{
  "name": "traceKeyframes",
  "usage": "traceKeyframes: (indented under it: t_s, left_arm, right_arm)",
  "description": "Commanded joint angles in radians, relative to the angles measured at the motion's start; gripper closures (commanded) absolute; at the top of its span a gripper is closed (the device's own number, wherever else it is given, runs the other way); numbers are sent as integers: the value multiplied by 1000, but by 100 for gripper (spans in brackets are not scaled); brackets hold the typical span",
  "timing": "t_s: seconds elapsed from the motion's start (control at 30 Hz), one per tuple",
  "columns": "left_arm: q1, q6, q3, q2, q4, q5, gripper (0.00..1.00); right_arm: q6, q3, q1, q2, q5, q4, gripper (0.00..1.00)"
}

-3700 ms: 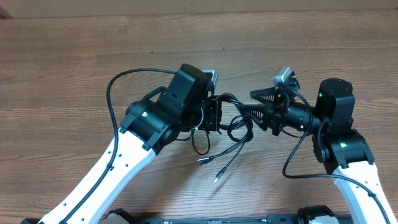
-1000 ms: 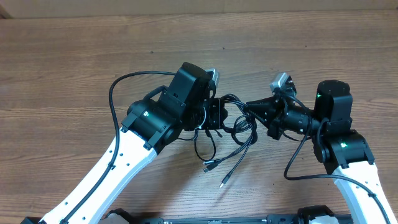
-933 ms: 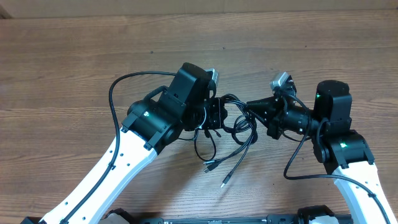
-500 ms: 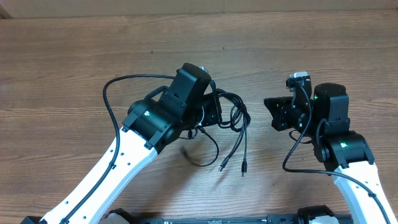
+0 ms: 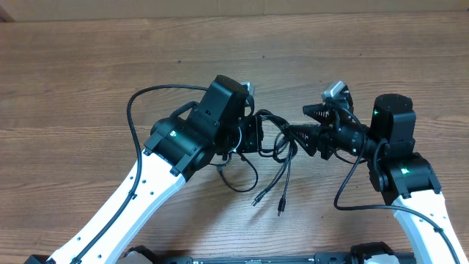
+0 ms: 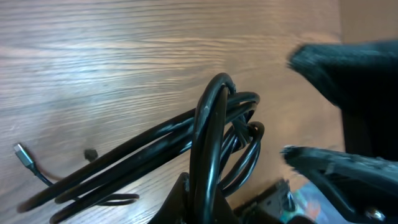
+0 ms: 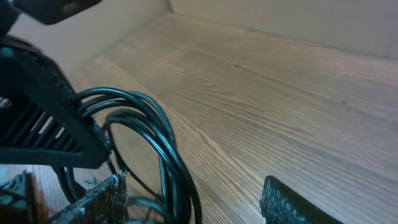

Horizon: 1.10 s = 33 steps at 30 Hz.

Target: Untangle cables

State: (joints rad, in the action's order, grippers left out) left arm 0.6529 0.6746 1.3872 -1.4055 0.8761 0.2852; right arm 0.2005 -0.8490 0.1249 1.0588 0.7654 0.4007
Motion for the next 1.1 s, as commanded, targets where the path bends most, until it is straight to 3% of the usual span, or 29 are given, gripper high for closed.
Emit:
traceKeyframes:
  t_s: [0.0, 0.13, 0.23, 0.33, 0.43, 0.57, 0.83, 1.07]
  left_arm:
    - [-3, -103, 16, 5, -17, 93, 96]
    - [-3, -103, 16, 5, -38, 100, 96]
    - [-3, -92, 16, 5, -53, 108, 96]
    - [-3, -91, 16, 5, -59, 108, 96]
    - [-3, -83, 16, 5, -62, 108, 96]
    - [-3, -64, 16, 5, -62, 108, 96]
    - [-3, -37, 16, 5, -62, 90, 96]
    - [-4, 64, 16, 5, -35, 3, 96]
  right_arm:
    - [45, -22, -2, -2, 68, -6, 33]
    - [87, -22, -2, -2, 129, 4, 38]
    - [93, -22, -2, -2, 130, 18, 53]
    - [93, -22, -2, -2, 129, 34, 61]
    - [97, -22, -2, -2, 126, 39, 81]
    - [94, -22, -2, -2, 118, 39, 96]
    - [-26, -22, -2, -2, -65, 66, 96]
    - [-192, -22, -2, -2, -304, 101, 96]
